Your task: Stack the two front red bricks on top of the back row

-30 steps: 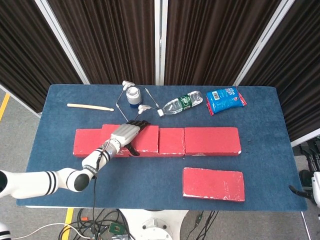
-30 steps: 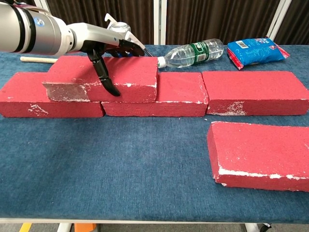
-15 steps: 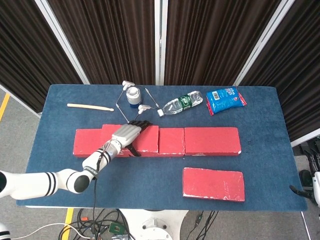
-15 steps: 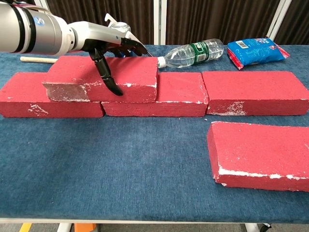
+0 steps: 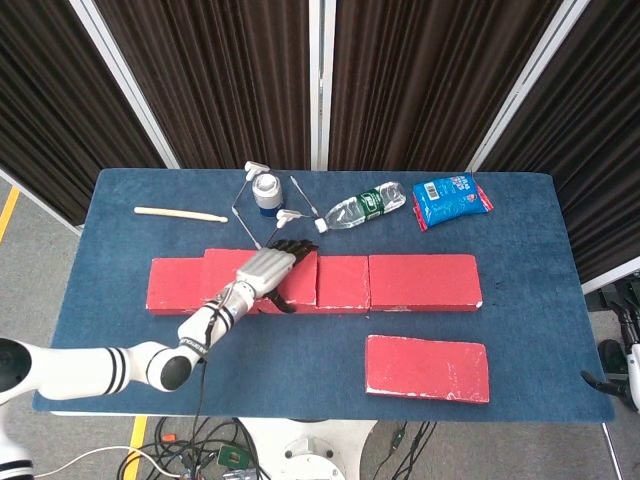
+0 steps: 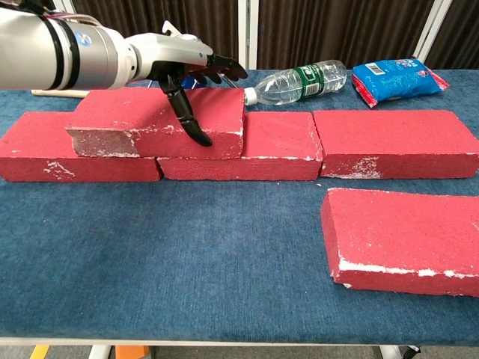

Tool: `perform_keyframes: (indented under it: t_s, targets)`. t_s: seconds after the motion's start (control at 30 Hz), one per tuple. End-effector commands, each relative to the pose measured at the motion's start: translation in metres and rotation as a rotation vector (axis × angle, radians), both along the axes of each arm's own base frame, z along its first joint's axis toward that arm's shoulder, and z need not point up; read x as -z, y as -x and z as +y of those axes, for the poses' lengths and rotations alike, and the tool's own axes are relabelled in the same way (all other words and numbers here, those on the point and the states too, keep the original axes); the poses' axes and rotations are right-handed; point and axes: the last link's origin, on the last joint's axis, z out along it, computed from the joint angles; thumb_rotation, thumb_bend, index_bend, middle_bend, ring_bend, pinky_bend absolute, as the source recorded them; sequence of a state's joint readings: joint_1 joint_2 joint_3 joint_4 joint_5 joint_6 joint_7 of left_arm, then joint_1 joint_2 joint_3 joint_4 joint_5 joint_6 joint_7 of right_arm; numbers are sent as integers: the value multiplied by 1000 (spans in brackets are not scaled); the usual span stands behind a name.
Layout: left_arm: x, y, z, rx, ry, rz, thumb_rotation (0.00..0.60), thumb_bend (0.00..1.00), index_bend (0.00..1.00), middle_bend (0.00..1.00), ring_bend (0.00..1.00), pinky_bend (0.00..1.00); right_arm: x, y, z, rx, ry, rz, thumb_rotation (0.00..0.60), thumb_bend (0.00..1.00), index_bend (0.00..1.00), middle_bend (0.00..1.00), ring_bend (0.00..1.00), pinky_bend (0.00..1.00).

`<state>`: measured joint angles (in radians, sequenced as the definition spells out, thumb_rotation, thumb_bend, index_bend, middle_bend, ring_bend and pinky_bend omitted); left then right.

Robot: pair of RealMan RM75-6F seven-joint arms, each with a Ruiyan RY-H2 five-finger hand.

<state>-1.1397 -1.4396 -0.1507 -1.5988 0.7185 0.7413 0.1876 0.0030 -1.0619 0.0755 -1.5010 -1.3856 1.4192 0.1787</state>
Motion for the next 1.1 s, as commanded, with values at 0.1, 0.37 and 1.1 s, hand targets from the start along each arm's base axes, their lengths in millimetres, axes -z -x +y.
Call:
perform_keyframes:
  t_s: [0.1,0.37,1.1]
  targets:
    - [4,-3,0,3,-5,-12,600,10,15,0,0,0,0,1,0,2,0,-3,600,4,0,0,0,0]
    - [9,-6,-2,1,-11,-44,600,10,13,0,0,0,-1,2,0,4,2,-5,600,5,0,0,0,0]
    - [16,-10,0,-10,-26,-74,600,9,9,0,0,0,-1,5,0,13,0,-9,600,5,0,0,0,0]
